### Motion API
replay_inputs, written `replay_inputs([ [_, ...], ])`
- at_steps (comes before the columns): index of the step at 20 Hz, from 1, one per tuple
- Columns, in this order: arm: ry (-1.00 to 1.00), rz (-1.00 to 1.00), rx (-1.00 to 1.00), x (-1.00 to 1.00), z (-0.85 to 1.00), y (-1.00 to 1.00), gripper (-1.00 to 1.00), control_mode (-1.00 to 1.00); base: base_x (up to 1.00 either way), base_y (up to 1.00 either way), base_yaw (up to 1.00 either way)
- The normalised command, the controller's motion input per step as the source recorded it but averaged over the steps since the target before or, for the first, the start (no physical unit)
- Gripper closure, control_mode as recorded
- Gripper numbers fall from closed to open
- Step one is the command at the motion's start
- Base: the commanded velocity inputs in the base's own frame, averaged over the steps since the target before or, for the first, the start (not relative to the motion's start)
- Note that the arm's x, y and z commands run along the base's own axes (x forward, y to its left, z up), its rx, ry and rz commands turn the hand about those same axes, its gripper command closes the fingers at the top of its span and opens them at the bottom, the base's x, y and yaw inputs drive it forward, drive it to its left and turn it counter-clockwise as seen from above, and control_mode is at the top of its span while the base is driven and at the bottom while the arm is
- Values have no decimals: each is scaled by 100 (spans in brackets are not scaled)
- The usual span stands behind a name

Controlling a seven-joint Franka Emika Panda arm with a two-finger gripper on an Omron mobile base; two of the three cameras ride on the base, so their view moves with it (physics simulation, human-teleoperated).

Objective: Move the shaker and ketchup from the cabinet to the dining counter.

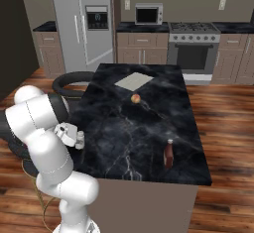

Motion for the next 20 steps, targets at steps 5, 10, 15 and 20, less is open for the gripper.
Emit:
replay_inputs([
  [5, -4, 0, 0, -15, -10, 0, -100, -100, 0, 0, 0],
  [10, -13, -1, 0, -9, 0, 0, -100, -100, 0, 0, 0],
  [15, -11, -2, 0, -4, 0, 0, -100, -100, 0, 0, 0],
  [20, -7, -2, 0, -5, 0, 0, -100, -100, 0, 0, 0],
])
